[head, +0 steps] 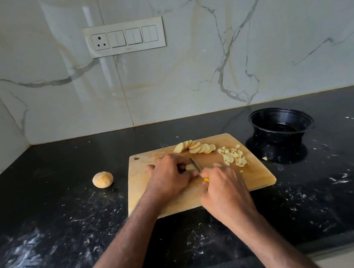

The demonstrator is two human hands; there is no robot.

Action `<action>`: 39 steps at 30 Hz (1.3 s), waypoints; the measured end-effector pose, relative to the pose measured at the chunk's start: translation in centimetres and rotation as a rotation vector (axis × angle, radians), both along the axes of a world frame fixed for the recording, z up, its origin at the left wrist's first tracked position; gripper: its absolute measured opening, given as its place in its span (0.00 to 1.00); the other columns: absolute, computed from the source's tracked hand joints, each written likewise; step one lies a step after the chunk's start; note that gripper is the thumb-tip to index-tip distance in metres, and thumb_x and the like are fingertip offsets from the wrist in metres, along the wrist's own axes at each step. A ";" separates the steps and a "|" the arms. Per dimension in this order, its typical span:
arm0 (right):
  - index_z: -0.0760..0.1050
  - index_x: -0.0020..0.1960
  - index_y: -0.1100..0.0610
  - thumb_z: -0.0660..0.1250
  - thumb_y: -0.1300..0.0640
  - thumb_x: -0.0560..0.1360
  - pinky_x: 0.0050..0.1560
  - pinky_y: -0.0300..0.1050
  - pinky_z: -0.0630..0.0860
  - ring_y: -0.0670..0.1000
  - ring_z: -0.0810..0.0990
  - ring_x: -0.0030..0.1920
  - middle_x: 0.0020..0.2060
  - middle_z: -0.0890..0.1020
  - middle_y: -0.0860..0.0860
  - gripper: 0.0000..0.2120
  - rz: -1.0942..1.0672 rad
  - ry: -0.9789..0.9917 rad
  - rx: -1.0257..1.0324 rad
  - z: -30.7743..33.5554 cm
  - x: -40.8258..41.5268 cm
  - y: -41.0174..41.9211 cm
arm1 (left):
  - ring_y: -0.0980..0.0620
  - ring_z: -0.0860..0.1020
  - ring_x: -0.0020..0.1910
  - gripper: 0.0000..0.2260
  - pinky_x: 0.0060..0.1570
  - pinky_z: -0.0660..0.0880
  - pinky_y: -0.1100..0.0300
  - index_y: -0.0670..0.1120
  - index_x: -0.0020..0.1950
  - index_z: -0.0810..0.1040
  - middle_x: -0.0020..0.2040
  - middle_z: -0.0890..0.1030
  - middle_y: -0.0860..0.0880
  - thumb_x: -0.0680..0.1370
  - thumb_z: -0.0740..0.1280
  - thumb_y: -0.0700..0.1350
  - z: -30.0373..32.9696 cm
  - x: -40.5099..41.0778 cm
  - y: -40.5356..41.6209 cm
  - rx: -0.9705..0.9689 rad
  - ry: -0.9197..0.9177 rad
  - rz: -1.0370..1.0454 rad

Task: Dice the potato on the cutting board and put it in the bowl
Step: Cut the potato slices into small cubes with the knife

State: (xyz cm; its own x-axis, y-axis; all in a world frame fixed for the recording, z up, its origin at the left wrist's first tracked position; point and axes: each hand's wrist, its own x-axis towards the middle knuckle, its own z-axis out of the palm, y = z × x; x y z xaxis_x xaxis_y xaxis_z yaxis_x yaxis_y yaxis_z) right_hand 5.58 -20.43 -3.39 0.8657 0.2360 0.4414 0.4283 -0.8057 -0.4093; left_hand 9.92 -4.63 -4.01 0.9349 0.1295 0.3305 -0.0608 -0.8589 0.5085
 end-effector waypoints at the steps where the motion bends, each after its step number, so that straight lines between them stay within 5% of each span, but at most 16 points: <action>1: 0.81 0.63 0.55 0.67 0.62 0.76 0.51 0.38 0.76 0.47 0.79 0.48 0.51 0.81 0.47 0.16 -0.002 -0.005 0.002 -0.1 -0.3 -0.3 | 0.54 0.74 0.55 0.13 0.58 0.64 0.47 0.56 0.55 0.84 0.48 0.78 0.60 0.73 0.75 0.58 0.1 0.0 0.0 -0.007 0.006 -0.003; 12: 0.83 0.61 0.53 0.67 0.61 0.77 0.46 0.34 0.78 0.45 0.81 0.46 0.51 0.82 0.45 0.14 0.028 0.030 -0.007 0.0 -2.9 -3.0 | 0.55 0.72 0.52 0.12 0.56 0.63 0.48 0.56 0.53 0.83 0.48 0.78 0.60 0.74 0.73 0.60 0.0 -0.2 0.1 0.006 0.011 -0.016; 18: 0.85 0.55 0.52 0.69 0.60 0.75 0.34 0.23 0.65 0.43 0.78 0.40 0.47 0.83 0.43 0.11 0.008 0.046 0.007 -0.3 -3.6 -4.4 | 0.55 0.74 0.53 0.11 0.61 0.67 0.44 0.56 0.54 0.83 0.48 0.79 0.59 0.75 0.73 0.58 0.0 -0.2 0.1 -0.011 0.022 -0.018; 21: 0.86 0.52 0.52 0.71 0.60 0.73 0.41 0.28 0.74 0.43 0.82 0.42 0.47 0.85 0.44 0.10 -0.029 0.046 0.091 -0.2 -3.7 -5.2 | 0.55 0.74 0.52 0.11 0.61 0.68 0.44 0.55 0.54 0.83 0.48 0.79 0.59 0.75 0.74 0.58 0.2 -0.2 0.0 -0.016 0.025 -0.016; 24: 0.86 0.48 0.52 0.74 0.59 0.73 0.37 0.30 0.75 0.41 0.79 0.37 0.41 0.84 0.43 0.05 -0.059 -0.027 0.184 0.1 -3.2 -4.9 | 0.55 0.74 0.49 0.09 0.59 0.68 0.45 0.56 0.49 0.82 0.44 0.78 0.60 0.74 0.75 0.57 0.5 -0.4 0.0 -0.022 0.026 -0.021; 28: 0.84 0.47 0.54 0.71 0.60 0.74 0.42 0.46 0.81 0.45 0.79 0.39 0.41 0.83 0.46 0.04 -0.054 -0.075 0.192 0.3 -1.6 -2.7 | 0.54 0.78 0.46 0.08 0.58 0.75 0.43 0.54 0.48 0.84 0.41 0.80 0.58 0.72 0.78 0.52 0.6 -0.6 0.7 -0.090 0.033 -0.081; 34: 0.84 0.53 0.52 0.71 0.59 0.74 0.45 0.41 0.79 0.46 0.79 0.41 0.45 0.83 0.46 0.09 -0.065 -0.062 0.164 -1.0 -0.4 -1.0 | 0.49 0.79 0.42 0.12 0.49 0.79 0.45 0.47 0.45 0.86 0.39 0.83 0.51 0.69 0.80 0.52 0.6 -0.4 0.8 -0.122 0.005 -0.062; 39: 0.84 0.55 0.53 0.71 0.58 0.74 0.47 0.42 0.80 0.46 0.80 0.43 0.46 0.83 0.46 0.10 -0.062 -0.070 0.146 -1.3 -0.4 -0.9 | 0.51 0.79 0.44 0.12 0.52 0.78 0.45 0.49 0.45 0.86 0.41 0.83 0.54 0.68 0.80 0.54 0.4 -0.1 0.8 -0.124 0.016 -0.050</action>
State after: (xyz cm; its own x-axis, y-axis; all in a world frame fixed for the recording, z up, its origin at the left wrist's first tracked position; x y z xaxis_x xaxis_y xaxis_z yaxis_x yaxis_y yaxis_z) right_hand 5.16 -21.32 -4.65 0.8428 0.1121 0.5265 0.4109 -0.7658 -0.4947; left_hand 9.79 -3.80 -3.59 0.9463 0.1216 0.2995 -0.0927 -0.7857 0.6116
